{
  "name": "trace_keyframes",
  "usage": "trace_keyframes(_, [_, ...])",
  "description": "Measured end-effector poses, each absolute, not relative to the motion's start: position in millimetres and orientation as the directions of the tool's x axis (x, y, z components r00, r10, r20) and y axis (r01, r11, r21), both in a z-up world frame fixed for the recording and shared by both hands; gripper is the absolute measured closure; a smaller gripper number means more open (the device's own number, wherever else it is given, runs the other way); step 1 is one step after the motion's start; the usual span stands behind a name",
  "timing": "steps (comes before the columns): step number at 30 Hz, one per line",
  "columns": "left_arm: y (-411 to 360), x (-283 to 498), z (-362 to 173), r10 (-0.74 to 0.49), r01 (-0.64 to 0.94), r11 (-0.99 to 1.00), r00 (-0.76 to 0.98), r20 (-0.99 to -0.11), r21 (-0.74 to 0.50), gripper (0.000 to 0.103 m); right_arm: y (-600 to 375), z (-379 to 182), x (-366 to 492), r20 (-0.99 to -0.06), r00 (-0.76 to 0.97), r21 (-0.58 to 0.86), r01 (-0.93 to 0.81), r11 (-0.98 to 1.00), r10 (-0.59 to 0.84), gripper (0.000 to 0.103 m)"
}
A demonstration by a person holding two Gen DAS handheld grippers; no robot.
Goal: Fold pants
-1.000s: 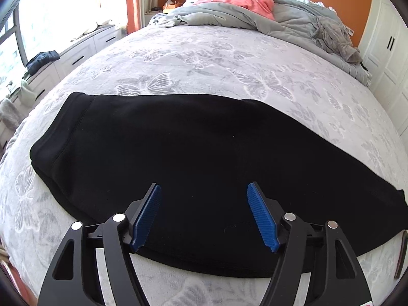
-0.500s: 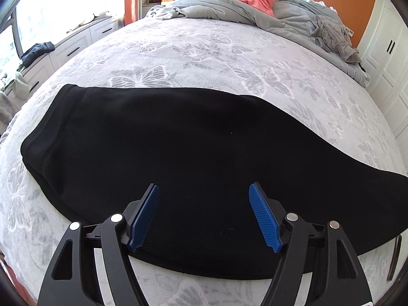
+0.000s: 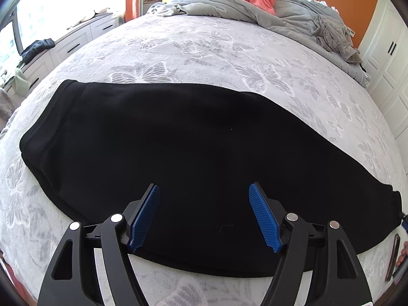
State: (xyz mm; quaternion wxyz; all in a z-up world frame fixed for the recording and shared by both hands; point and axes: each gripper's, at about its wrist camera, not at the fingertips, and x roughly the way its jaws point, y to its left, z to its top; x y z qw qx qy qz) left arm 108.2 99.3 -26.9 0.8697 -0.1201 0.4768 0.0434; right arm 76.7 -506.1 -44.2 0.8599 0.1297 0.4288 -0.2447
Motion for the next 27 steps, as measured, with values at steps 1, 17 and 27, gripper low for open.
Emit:
trace_keyframes(1, [102, 109, -28, -0.047, -0.194, 0.965, 0.540, -0.841, -0.179, 0.033, -505, -51, 81, -0.809, 0.502, 0.005, 0.527, 0.850, -0.307, 0.054])
trace_keyframes(17, [112, 112, -31, -0.058, -0.228, 0.952, 0.522, -0.851, -0.204, 0.033, -497, -3, 49, -0.760, 0.565, 0.030, 0.525, 0.850, -0.322, 0.039])
trace_keyframes(27, [110, 107, -27, -0.109, -0.212, 0.944, 0.524, -0.845, -0.254, 0.033, -503, -56, 49, -0.837, 0.543, 0.283, 0.539, 0.794, -0.070, 0.039])
